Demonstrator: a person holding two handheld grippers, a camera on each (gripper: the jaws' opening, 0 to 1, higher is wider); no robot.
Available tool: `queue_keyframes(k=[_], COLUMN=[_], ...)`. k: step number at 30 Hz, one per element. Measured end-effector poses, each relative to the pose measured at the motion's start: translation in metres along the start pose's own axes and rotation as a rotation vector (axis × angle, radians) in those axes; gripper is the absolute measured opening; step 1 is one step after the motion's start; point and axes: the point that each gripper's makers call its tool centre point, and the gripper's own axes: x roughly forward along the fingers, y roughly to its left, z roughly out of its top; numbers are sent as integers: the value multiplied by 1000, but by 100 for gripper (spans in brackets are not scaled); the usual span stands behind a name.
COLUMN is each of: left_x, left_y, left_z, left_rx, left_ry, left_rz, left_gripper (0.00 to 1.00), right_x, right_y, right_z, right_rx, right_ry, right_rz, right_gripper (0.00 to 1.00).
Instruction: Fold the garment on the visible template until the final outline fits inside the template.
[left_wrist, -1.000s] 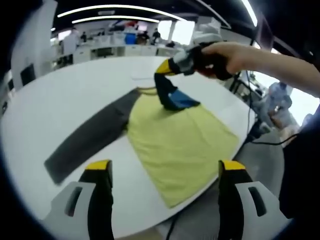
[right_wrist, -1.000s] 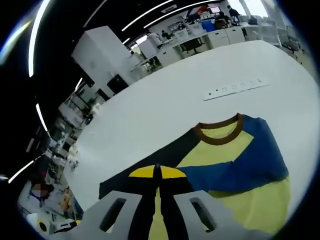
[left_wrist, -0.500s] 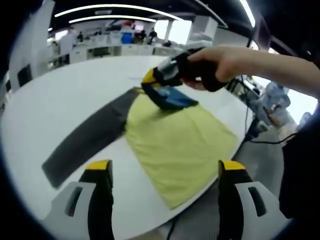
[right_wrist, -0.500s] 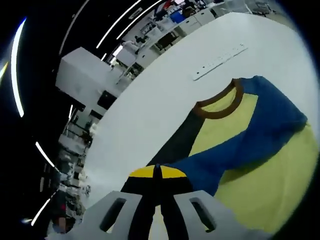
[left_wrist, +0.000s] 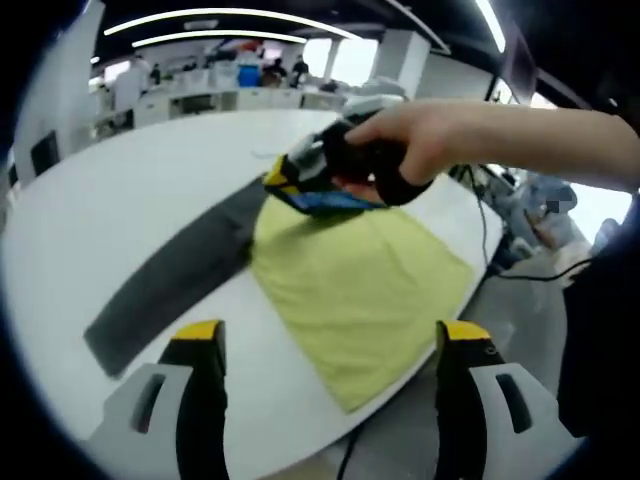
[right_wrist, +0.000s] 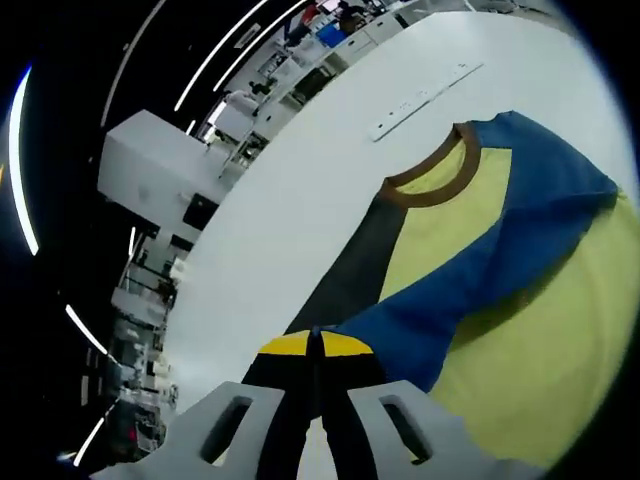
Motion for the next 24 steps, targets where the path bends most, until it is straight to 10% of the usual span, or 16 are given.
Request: queue_keyframes(k=[24], left_x=[8], left_y=[10], left_z=[-8], left_rx=[9], left_ry=[34], left_rz=[-22], left_gripper=[84], right_x=[29], right_y=[-23], right_z=[-30], right_rx=[-258], right_ry=[77], right_rz=[-65], right_gripper=[2])
